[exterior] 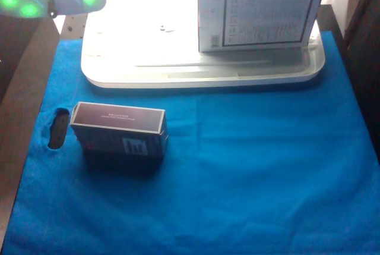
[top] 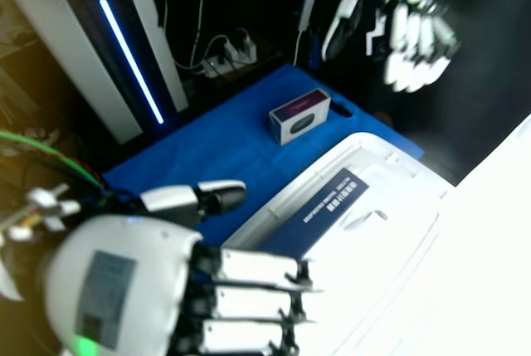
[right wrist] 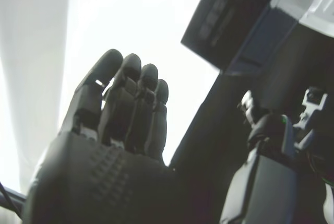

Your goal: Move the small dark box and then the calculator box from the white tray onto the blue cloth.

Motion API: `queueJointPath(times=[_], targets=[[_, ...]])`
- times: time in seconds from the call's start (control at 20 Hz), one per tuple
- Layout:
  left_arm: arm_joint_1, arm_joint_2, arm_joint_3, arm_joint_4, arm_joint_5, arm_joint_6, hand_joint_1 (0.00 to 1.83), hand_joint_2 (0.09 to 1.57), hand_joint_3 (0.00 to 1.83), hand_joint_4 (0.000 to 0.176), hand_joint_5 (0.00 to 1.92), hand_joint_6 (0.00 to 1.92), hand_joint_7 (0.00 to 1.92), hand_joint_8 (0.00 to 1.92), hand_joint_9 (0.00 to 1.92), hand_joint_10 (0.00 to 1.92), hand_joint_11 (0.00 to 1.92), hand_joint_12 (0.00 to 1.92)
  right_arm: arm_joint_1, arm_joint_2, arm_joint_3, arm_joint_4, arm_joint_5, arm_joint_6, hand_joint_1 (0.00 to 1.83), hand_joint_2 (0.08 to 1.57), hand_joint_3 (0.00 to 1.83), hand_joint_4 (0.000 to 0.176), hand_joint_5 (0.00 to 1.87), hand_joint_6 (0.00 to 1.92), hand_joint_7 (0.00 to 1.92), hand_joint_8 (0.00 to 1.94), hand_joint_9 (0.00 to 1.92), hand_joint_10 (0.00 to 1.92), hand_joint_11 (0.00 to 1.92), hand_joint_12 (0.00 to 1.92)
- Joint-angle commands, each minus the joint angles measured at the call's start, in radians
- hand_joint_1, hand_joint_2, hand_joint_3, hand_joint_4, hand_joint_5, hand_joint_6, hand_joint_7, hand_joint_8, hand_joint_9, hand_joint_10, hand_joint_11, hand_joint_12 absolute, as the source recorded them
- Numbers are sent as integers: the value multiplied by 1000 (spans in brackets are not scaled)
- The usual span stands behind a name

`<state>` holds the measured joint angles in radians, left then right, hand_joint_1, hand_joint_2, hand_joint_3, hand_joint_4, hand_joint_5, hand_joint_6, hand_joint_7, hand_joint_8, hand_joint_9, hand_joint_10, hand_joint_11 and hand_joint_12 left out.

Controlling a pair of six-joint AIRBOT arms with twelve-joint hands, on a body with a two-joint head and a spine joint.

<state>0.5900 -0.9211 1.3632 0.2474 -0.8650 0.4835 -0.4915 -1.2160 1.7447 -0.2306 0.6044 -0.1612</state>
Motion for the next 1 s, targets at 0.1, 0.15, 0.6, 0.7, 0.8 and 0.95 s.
queueJointPath(times=[0.1, 0.15, 0.6, 0.7, 0.8, 0.95], targets=[[-39, -9, 13, -49, -127, 0, 414, 900, 0, 2, 137, 0, 169, 2, 134, 2, 0, 264, 10, -5, 7, 25, 54, 9, 815, 761, 0, 0, 596, 1, 672, 1, 652, 1, 392, 667], [-50, -9, 13, -49, -131, 2, 409, 912, 0, 0, 138, 1, 171, 1, 148, 3, 0, 335, 10, -5, 12, 25, 44, 9, 844, 760, 0, 0, 599, 2, 668, 0, 638, 0, 351, 668], [-71, -7, 12, -73, -178, 3, 418, 963, 1, 0, 200, 8, 220, 4, 188, 2, 0, 352, 6, -55, 31, 25, 28, 10, 981, 740, 0, 0, 693, 3, 777, 2, 756, 4, 505, 563], [-72, -3, 9, -74, -179, 3, 398, 973, 4, 8, 201, 4, 217, 0, 181, 0, 0, 298, 4, -66, 35, 24, 28, 10, 1012, 748, 2, 0, 723, 12, 763, 0, 764, 3, 514, 550], [-72, -1, 6, -76, -181, 3, 398, 969, 1, 3, 205, 3, 219, 1, 176, 0, 0, 272, -5, -79, 41, 25, 28, 10, 1031, 741, 0, 0, 737, 15, 781, 7, 789, 11, 527, 548], [-72, -2, 4, -77, -181, 3, 428, 956, 0, 0, 175, 1, 221, 0, 198, 2, 0, 449, -22, -100, 62, 24, 28, 49, 1124, 815, 1, 0, 860, 31, 909, 20, 927, 34, 654, 592]])
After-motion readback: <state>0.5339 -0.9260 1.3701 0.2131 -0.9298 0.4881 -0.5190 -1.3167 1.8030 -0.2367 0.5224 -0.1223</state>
